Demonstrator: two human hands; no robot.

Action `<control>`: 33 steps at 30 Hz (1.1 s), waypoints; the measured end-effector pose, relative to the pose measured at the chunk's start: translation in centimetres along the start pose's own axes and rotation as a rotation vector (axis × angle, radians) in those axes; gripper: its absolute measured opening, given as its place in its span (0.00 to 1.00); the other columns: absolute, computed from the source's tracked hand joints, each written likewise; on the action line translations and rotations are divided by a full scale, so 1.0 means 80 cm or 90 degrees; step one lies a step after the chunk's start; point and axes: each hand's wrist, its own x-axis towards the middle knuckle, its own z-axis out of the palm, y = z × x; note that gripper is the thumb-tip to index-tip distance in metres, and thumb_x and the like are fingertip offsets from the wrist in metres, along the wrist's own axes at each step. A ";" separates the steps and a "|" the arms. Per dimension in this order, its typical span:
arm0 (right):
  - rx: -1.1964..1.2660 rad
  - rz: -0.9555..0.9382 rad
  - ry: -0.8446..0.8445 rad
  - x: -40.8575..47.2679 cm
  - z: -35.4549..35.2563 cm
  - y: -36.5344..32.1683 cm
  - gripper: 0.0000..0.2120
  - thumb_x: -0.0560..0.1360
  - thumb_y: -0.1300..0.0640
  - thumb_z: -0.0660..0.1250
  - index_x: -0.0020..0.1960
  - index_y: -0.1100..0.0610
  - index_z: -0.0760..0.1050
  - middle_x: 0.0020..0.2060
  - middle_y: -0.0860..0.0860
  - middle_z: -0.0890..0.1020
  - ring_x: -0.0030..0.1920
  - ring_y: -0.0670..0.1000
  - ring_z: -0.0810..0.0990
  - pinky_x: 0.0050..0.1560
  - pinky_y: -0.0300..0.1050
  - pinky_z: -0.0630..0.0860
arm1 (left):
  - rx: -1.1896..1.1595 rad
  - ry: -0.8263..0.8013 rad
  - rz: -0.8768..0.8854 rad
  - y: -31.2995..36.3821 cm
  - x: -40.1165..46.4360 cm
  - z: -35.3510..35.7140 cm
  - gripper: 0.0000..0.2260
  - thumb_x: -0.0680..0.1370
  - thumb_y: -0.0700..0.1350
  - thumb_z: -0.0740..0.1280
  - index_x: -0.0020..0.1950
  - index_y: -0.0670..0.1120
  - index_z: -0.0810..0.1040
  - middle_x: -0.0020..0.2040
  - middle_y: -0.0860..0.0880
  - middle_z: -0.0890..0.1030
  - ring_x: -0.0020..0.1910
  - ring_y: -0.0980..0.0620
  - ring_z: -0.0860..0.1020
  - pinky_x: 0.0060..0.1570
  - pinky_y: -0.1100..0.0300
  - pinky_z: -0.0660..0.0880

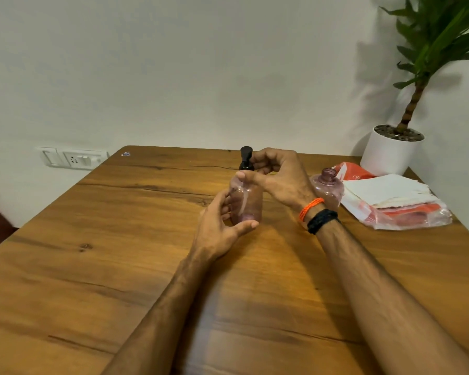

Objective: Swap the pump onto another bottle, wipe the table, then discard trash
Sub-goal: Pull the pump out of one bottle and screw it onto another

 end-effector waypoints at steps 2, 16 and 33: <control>0.011 -0.011 -0.010 0.002 -0.001 0.002 0.14 0.63 0.51 0.81 0.44 0.45 0.79 0.38 0.41 0.83 0.37 0.37 0.79 0.42 0.36 0.81 | -0.004 0.002 0.002 0.000 0.001 0.001 0.37 0.63 0.54 0.80 0.69 0.51 0.70 0.63 0.52 0.79 0.60 0.57 0.78 0.60 0.54 0.78; 0.015 -0.056 -0.157 0.015 -0.015 0.006 0.14 0.72 0.62 0.74 0.56 0.59 0.82 0.49 0.51 0.86 0.52 0.49 0.84 0.55 0.38 0.79 | 0.007 0.005 0.002 0.002 0.004 0.001 0.38 0.65 0.50 0.80 0.71 0.52 0.68 0.64 0.52 0.78 0.61 0.56 0.78 0.62 0.53 0.77; 0.014 0.009 -0.124 0.009 -0.010 0.003 0.18 0.67 0.49 0.78 0.55 0.52 0.81 0.44 0.50 0.85 0.38 0.46 0.74 0.49 0.45 0.79 | 0.009 -0.007 0.011 0.010 -0.001 0.000 0.38 0.66 0.49 0.79 0.73 0.50 0.67 0.65 0.51 0.77 0.61 0.56 0.77 0.62 0.53 0.77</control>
